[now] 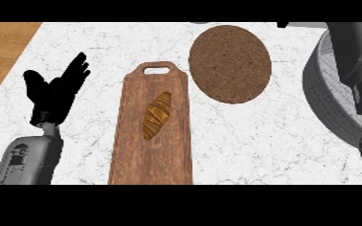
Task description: Pick the bell pepper from the placemat and place it in the basket
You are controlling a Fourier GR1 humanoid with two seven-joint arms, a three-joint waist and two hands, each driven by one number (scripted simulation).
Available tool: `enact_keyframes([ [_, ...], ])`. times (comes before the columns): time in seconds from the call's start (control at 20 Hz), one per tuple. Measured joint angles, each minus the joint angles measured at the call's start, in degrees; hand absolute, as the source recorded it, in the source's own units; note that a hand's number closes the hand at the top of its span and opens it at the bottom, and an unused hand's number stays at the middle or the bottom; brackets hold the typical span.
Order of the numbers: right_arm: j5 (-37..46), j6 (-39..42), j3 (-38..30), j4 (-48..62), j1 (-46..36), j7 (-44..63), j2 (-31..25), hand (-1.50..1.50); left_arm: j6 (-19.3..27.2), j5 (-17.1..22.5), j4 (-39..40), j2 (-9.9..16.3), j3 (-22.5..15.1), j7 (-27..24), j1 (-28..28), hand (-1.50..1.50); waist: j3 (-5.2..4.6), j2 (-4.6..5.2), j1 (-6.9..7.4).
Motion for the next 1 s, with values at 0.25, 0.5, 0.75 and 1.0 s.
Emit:
enact_keyframes([
  [0.25, 1.9, -0.7, -2.2, 1.1, 1.8, 0.3, -1.4, 1.5, 0.1, 0.3, 0.7, 0.5, 0.9, 0.4, -0.2, 0.0, 0.06, -0.37, -1.09],
  [0.5, 2.5, -2.4, -4.1, 1.5, 5.0, -0.8, -1.7, 1.5, -0.1, 0.7, 1.1, 0.8, 1.8, -0.6, 0.9, 0.0, 0.09, -0.85, -2.18],
  [0.75, 1.6, -5.8, -6.6, 0.7, 8.1, -2.9, -1.6, 1.5, 0.6, 0.3, -0.1, 0.3, 1.6, -0.4, 1.7, 0.0, 0.13, -1.07, -2.62],
  [1.0, 1.3, -9.5, -9.0, -0.6, 11.9, -4.4, -2.8, -1.5, 0.0, 0.6, 0.4, 0.8, 2.2, -1.1, 2.3, 0.0, 0.12, -1.04, -3.0],
])
